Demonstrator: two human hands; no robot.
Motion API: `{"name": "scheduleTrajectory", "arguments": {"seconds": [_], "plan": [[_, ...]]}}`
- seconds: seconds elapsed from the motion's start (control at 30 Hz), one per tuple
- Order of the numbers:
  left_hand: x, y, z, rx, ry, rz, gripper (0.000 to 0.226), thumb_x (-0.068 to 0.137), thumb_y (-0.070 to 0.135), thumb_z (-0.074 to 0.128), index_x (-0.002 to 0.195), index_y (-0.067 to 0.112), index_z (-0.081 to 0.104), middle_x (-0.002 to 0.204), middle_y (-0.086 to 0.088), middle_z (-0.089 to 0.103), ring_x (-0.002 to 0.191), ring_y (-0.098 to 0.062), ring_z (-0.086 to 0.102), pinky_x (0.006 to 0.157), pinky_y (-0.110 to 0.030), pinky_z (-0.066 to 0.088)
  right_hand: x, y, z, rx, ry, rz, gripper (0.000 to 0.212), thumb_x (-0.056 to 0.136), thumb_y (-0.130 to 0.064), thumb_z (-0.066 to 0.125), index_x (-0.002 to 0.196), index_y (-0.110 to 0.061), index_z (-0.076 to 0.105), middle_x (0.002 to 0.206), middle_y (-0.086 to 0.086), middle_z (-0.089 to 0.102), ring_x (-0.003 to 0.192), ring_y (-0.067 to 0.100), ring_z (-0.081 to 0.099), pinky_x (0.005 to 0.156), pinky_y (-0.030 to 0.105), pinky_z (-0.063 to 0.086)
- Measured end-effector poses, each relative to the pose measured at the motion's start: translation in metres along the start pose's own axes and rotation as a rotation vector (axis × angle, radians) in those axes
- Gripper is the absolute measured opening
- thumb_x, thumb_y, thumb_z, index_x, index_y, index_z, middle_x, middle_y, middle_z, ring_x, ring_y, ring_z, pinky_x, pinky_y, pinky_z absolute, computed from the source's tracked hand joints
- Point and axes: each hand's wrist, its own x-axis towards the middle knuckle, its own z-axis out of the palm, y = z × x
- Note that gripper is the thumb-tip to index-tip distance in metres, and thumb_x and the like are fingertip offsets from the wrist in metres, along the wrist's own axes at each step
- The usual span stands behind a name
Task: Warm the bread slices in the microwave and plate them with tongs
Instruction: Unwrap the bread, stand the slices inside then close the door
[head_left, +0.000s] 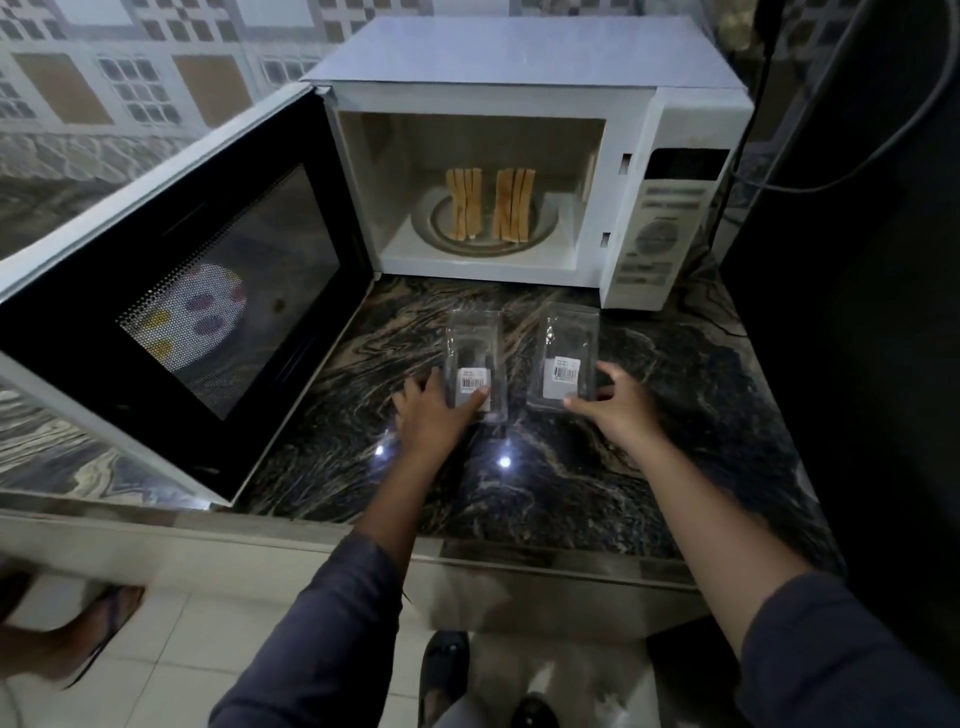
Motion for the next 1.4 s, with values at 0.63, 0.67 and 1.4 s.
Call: {"name": "scheduleTrajectory", "arguments": {"seconds": [0.63,0.67,1.4], "plan": [[-0.011,-0.003,0.009,-0.708,-0.2,0.047,0.076,0.081,0.009,0.069,0.143,0.012,0.026,0.132,-0.004,0.049,0.114,-0.016,0.052,0.088,-0.018,0.047,-0.017,0.002,0.025,0.308,0.027,-0.062,0.056,0.085,-0.006,0.064,0.135,-0.018,0.045,0.116,0.002,0.051,0.105,0.015,0.052,0.094,0.034,0.048],[-0.014,-0.003,0.008,-0.717,-0.224,0.053,0.079,0.082,0.011,0.069,0.146,0.013,0.022,0.135,-0.001,0.047,0.118,-0.015,0.05,0.096,-0.023,0.043,-0.019,0.002,0.025,0.354,0.017,-0.063,0.056,0.085,-0.006,0.064,0.137,-0.018,0.043,0.122,0.003,0.051,0.105,0.015,0.052,0.091,0.032,0.048],[-0.016,0.062,-0.103,-1.028,-0.06,0.455,0.085,0.07,0.033,0.08,0.131,0.06,0.027,0.149,-0.009,0.036,0.132,-0.024,0.043,0.105,-0.048,0.041,-0.054,-0.123,-0.011,0.714,0.027,-0.509,0.057,0.093,-0.001,0.05,0.142,-0.025,0.036,0.128,0.01,0.055,0.081,0.006,0.067,0.073,0.017,0.055]]}}
